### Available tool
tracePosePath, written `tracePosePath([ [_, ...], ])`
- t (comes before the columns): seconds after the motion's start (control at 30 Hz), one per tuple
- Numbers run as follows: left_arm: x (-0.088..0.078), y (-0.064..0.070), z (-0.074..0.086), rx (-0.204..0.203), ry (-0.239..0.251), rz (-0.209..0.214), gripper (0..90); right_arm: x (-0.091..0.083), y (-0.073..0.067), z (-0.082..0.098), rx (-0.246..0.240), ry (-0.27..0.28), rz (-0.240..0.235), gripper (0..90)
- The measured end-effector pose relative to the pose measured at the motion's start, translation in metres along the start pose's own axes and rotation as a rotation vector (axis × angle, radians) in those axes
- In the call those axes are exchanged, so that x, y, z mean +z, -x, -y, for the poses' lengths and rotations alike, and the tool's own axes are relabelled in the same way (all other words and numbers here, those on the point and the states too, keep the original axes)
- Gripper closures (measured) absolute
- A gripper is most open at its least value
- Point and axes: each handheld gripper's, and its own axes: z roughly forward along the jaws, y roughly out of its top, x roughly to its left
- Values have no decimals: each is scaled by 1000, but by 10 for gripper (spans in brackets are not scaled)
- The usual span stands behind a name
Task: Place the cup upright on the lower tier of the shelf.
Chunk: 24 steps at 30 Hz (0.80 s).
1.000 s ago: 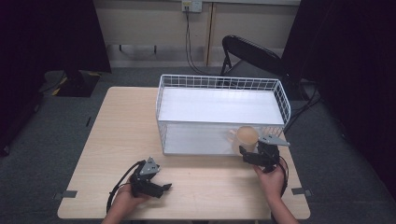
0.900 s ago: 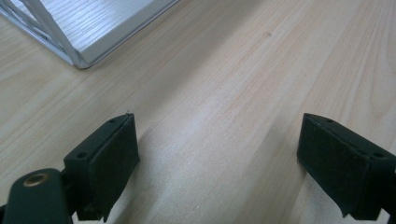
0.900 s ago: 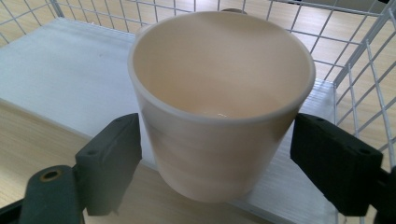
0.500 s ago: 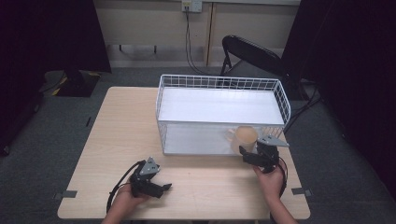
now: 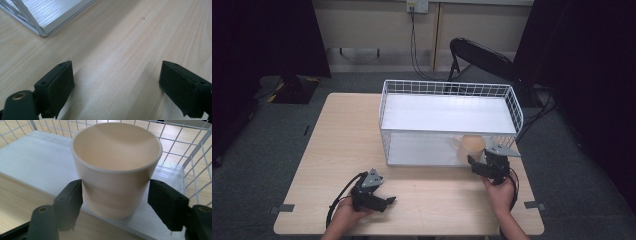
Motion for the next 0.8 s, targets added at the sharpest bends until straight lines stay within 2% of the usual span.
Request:
tracePosePath([
  [0.1, 0, 0, 0, 0, 0, 0, 121, 0, 0, 0, 3, -2, -10, 342],
  [0.4, 0, 0, 0, 0, 0, 0, 121, 2, -2, -2, 8, -2, -14, 407],
  [0.8, 0, 0, 0, 0, 0, 0, 121, 4, -6, -3, 0, 13, 1, 504],
])
